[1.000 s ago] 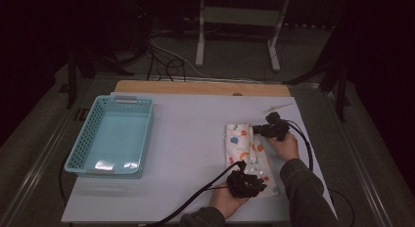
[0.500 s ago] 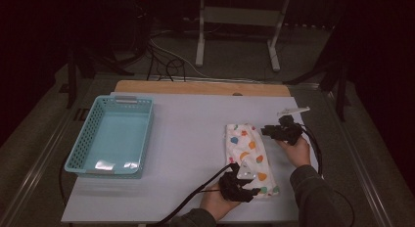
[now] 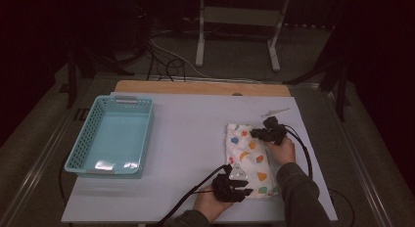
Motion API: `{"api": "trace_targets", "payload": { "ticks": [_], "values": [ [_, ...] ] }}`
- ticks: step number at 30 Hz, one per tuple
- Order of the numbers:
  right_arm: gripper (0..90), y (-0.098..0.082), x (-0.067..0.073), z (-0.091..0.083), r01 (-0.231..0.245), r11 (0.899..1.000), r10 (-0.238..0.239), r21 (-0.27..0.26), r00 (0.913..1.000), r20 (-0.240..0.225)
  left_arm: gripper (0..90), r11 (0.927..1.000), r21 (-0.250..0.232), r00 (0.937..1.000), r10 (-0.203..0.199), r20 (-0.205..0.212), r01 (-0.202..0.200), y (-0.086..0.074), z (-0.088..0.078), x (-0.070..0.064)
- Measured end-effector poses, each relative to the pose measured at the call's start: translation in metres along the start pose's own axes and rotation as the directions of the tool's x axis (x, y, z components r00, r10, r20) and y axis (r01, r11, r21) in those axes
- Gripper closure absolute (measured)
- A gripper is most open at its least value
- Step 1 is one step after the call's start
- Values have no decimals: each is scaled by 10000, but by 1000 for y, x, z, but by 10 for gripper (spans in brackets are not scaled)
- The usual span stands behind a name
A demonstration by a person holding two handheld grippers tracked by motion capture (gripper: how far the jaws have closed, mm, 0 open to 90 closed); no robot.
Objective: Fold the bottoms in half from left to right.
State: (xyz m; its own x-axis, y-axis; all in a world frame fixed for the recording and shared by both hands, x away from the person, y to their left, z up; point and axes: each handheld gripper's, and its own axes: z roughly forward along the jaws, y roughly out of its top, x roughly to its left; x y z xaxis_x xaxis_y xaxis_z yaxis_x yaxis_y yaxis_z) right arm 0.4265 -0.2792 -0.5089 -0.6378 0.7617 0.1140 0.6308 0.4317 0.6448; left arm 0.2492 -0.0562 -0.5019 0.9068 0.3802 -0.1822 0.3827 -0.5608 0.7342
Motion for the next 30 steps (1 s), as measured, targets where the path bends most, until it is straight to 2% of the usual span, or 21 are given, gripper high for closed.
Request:
{"api": "trace_targets", "payload": {
  "ticks": [3, 4, 6, 8, 12, 16, 18, 21, 23, 26, 27, 28, 30],
  "values": [
    [802, -5, -6, 2, -281, 9995, 279, 136, 9995, 155, 654, 10000, -26, 10000, -71, 9, 71, -2, -2, 1],
    [796, -7, -10, 1, -602, 9982, 603, -13, 9981, 162, 641, 9998, -58, 9999, -163, -6, 163, -5, -6, 3],
    [768, -4, -7, -1, -354, 9994, 354, -38, 9992, 160, 623, 9998, -110, 9998, -190, -54, 189, -8, -10, 5],
    [760, 3, 0, -5, -85, 9994, 86, -333, 10000, 11, 614, 9997, -130, 9998, -191, -88, 190, -10, -14, 6],
    [701, 14, 19, -10, 290, 9965, -341, -778, 9973, -653, 604, 9997, -124, 9996, -193, -204, 190, -18, -21, 7],
    [599, 19, 40, -5, 464, 9955, -577, -821, 9884, -1402, 598, 9998, 18, 9994, -201, -284, 202, -27, -24, 8],
    [557, 19, 47, -2, 694, 9951, -788, -703, 9869, -1411, 593, 9996, 105, 9993, -272, -272, 275, -31, -24, 10],
    [497, 20, 57, 6, 679, 9959, -769, -595, 9831, -1663, 585, 9993, 161, 9991, -344, -235, 348, -34, -24, 12],
    [453, 20, 59, 11, 595, 9970, -668, -500, 9846, -1613, 585, 9989, 232, 9990, -398, -189, 402, -34, -21, 13],
    [435, 20, 62, 19, 607, 9978, -643, -272, 9852, -1587, 585, 9988, 323, 9992, -367, -182, 373, -34, -16, 13],
    [434, 21, 65, 22, 564, 9982, -587, -196, 9864, -1534, 585, 9988, 367, 9993, -321, -206, 328, -34, -14, 12],
    [435, 20, 65, 24, 777, 9969, -791, -154, 9877, -1351, 582, 9990, 337, 9993, -277, -263, 286, -34, -13, 12],
    [462, 20, 68, 29, 818, 9966, -822, -75, 9898, -1167, 579, 9989, 310, 9988, -342, -356, 353, -33, -12, 11]
  ]
}}
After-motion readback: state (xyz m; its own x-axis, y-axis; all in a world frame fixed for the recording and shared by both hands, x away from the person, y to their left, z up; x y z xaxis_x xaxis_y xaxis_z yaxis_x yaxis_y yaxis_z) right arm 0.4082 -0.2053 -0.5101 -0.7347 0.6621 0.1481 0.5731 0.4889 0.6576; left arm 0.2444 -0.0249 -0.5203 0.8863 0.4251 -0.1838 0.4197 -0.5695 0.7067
